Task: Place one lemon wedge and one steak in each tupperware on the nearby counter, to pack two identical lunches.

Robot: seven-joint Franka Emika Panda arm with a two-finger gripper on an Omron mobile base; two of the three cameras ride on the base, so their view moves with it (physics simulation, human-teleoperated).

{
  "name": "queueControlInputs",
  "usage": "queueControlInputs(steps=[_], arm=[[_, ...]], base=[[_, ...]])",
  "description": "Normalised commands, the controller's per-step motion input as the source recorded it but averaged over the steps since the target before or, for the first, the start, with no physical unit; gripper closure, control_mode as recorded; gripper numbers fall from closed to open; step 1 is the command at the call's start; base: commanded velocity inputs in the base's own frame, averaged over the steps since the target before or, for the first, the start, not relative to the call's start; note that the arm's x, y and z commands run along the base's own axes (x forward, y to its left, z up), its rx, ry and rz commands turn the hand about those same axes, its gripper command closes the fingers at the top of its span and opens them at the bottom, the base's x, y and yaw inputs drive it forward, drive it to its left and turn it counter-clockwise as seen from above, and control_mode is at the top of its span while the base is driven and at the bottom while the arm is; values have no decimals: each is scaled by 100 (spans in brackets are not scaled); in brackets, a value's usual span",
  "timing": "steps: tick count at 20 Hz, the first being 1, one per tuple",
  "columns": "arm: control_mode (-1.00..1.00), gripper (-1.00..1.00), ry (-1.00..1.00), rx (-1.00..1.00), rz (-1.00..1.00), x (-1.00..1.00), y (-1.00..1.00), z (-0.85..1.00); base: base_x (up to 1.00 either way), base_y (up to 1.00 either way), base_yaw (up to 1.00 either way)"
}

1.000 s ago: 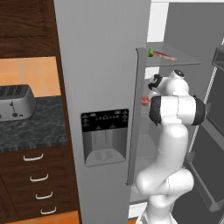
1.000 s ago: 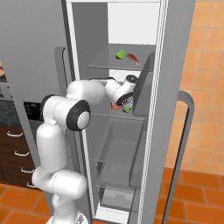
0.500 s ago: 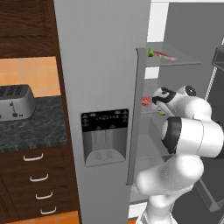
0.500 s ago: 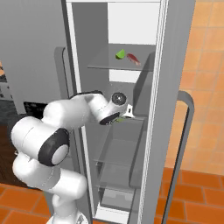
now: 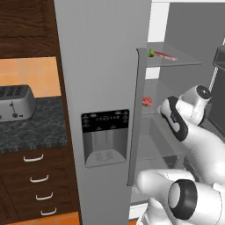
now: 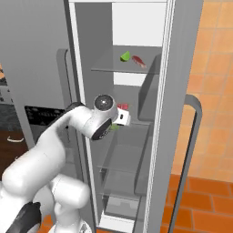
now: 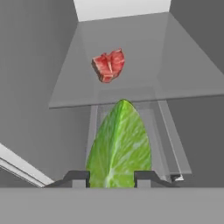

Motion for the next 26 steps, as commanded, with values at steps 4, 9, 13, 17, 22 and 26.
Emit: queueControlInputs(steps=[4, 9, 13, 17, 22, 26], arm=[[-100, 100, 7, 0, 0, -94, 18, 34], [-100, 100, 0, -4, 1, -100, 25, 2], [100, 100, 0, 0, 0, 0, 0, 0], [100, 100, 0, 0, 0, 0, 0, 0], [100, 100, 0, 0, 0, 0, 0, 0], [100, 100, 0, 0, 0, 0, 0, 0]], base=[[0, 0, 0], [0, 0, 0], [-100, 74, 9], [-54, 100, 13], [20, 100, 16], [57, 100, 12]])
